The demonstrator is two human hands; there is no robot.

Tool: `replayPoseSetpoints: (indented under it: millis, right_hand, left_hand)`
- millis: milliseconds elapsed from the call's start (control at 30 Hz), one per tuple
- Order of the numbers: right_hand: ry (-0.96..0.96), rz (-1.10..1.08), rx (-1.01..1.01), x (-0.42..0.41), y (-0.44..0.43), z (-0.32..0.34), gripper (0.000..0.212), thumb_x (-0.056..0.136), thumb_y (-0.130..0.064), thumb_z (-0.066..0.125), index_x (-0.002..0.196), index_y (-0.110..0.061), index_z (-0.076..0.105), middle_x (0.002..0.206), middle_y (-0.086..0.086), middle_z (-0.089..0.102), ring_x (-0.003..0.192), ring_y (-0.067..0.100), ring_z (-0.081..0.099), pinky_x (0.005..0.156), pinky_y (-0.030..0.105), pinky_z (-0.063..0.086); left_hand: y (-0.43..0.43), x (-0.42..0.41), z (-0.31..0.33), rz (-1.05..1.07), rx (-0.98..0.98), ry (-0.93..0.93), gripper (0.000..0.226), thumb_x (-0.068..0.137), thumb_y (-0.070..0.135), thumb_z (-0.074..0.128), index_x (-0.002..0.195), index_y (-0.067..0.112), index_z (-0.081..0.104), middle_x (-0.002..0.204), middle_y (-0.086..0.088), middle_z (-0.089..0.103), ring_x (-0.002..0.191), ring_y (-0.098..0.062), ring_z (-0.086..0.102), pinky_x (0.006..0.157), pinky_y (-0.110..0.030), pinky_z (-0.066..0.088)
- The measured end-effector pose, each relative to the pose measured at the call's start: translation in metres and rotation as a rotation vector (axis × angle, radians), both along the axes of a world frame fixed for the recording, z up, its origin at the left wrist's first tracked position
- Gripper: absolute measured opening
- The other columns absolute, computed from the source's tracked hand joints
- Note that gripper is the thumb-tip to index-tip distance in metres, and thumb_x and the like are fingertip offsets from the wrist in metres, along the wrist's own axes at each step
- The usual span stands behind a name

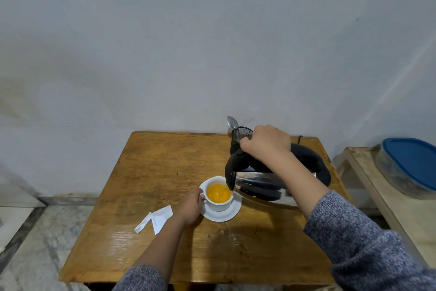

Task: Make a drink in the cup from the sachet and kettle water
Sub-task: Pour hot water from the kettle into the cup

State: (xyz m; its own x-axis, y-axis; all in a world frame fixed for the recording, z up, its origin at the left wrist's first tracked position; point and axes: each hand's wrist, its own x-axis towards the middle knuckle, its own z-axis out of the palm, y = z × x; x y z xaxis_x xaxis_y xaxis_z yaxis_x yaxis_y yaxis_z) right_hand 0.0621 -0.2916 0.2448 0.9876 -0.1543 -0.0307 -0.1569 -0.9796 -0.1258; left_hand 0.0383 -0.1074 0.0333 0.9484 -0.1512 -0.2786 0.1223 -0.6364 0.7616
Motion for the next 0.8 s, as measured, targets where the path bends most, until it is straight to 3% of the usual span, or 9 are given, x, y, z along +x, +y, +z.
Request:
replayPoseSetpoints:
  millis: [800]
  right_hand:
    - [0.012, 0.015, -0.02, 0.0004, 0.0039, 0.0015, 0.024, 0.085, -0.037, 0.049, 0.076, -0.014, 0.052, 0.062, -0.001, 0.047, 0.053, 0.013, 0.042, 0.048, 0.023, 0.029]
  left_hand:
    - [-0.0017, -0.0017, 0.0064, 0.036, -0.038, 0.072, 0.031, 0.097, 0.022, 0.037, 0.125, 0.015, 0.049, 0.128, -0.01, 0.057, 0.108, -0.019, 0.052, 0.093, -0.032, 0.042]
